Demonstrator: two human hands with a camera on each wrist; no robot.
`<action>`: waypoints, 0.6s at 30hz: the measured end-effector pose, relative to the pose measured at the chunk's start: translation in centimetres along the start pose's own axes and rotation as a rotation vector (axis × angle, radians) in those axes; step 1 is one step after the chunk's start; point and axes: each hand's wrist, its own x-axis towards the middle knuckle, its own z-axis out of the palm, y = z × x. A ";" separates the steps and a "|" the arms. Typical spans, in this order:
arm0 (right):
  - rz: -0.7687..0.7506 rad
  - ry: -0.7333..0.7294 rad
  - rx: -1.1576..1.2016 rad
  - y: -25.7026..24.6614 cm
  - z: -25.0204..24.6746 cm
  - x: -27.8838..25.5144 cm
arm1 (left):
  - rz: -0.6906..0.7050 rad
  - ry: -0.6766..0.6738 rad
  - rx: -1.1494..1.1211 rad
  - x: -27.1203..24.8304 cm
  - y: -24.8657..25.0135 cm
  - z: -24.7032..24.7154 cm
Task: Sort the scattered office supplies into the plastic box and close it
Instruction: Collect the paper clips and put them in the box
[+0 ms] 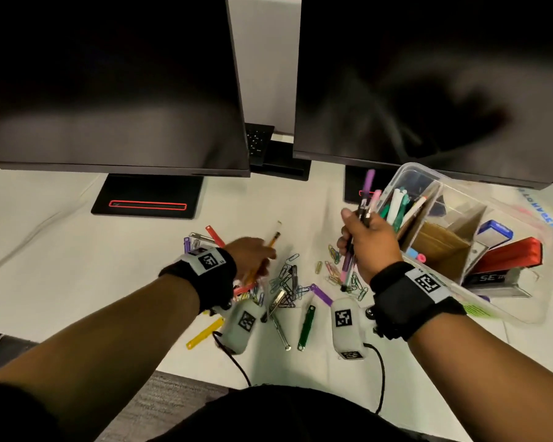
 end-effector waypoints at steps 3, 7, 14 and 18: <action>-0.136 0.075 0.040 -1.4 0.8 0.4 | -0.096 -0.170 -0.246 -0.2 0.9 3.2; -0.262 0.102 0.054 -2.7 2.2 0.3 | -0.024 -0.291 -0.377 -0.3 3.3 5.3; -0.209 0.092 0.027 -1.4 2.2 -1.3 | 0.029 -0.216 -0.437 -1.6 5.8 5.2; -0.182 0.099 -0.053 -1.3 1.0 -1.3 | 0.047 -0.214 -0.444 -1.7 6.5 6.0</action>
